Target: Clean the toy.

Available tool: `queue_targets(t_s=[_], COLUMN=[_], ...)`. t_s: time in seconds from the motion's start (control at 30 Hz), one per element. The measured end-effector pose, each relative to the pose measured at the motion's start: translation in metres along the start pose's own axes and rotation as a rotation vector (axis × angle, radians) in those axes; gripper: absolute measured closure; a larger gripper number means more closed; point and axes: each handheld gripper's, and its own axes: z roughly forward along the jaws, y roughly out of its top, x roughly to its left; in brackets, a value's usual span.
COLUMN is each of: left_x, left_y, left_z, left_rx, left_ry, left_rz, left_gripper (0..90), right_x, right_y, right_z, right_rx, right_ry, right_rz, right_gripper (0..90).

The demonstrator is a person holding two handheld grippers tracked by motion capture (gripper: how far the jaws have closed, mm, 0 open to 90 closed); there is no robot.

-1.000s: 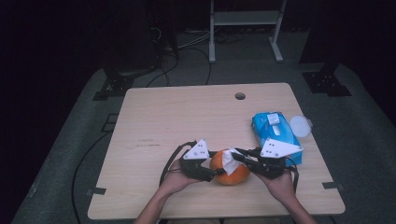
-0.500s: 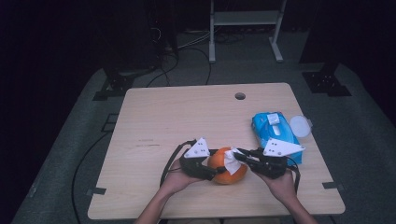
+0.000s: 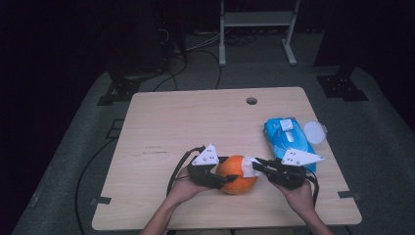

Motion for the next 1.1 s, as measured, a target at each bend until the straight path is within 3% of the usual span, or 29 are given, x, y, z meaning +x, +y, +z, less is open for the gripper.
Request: queue_targets(t_s=[0.13,0.23,0.43,0.57,0.63,0.7,0.83,0.9,1.0,1.1], left_x=[-0.002,-0.004,-0.002,0.001,0.003,0.003,0.000,-0.002,-0.002,-0.001], left_y=[-0.001,-0.003,-0.004,-0.005,-0.007,-0.010,-0.010,-0.010,-0.010,-0.011], left_z=[0.004,0.004,0.001,0.002,0.006,0.009,0.010,0.010,0.009,0.009], left_rx=[-0.008,-0.010,-0.018,-0.023,-0.005,-0.009,-0.022,-0.016,-0.016,-0.020], left_ry=[0.013,0.017,-0.003,0.012,0.014,-0.004,-0.009,-0.007,-0.024,-0.054], left_rz=[-0.031,-0.029,-0.019,-0.040,-0.068,-0.096,-0.072,-0.051,-0.044,-0.055], left_gripper=[33.6,33.5,32.6,21.6,14.0,13.5,24.3,25.8,23.8,14.7], right_x=[0.018,0.026,0.004,-0.002,0.000,0.006,0.022,0.025,0.018,0.006], right_y=[0.013,0.016,0.004,-0.004,-0.004,-0.001,0.010,0.013,0.010,0.004], right_z=[0.004,0.008,0.003,0.002,0.002,0.003,0.006,0.007,0.008,0.005], right_rx=[-0.037,-0.027,-0.030,-0.018,-0.019,-0.025,-0.048,-0.043,-0.046,-0.040], right_ry=[0.048,0.045,0.007,-0.008,-0.006,0.004,0.048,0.046,0.039,0.014], right_rz=[-0.043,-0.094,-0.018,0.012,0.006,-0.011,-0.058,-0.087,-0.068,-0.029], right_gripper=[80.0,80.1,80.0,80.1,80.1,80.1,80.0,80.0,79.9,79.9])
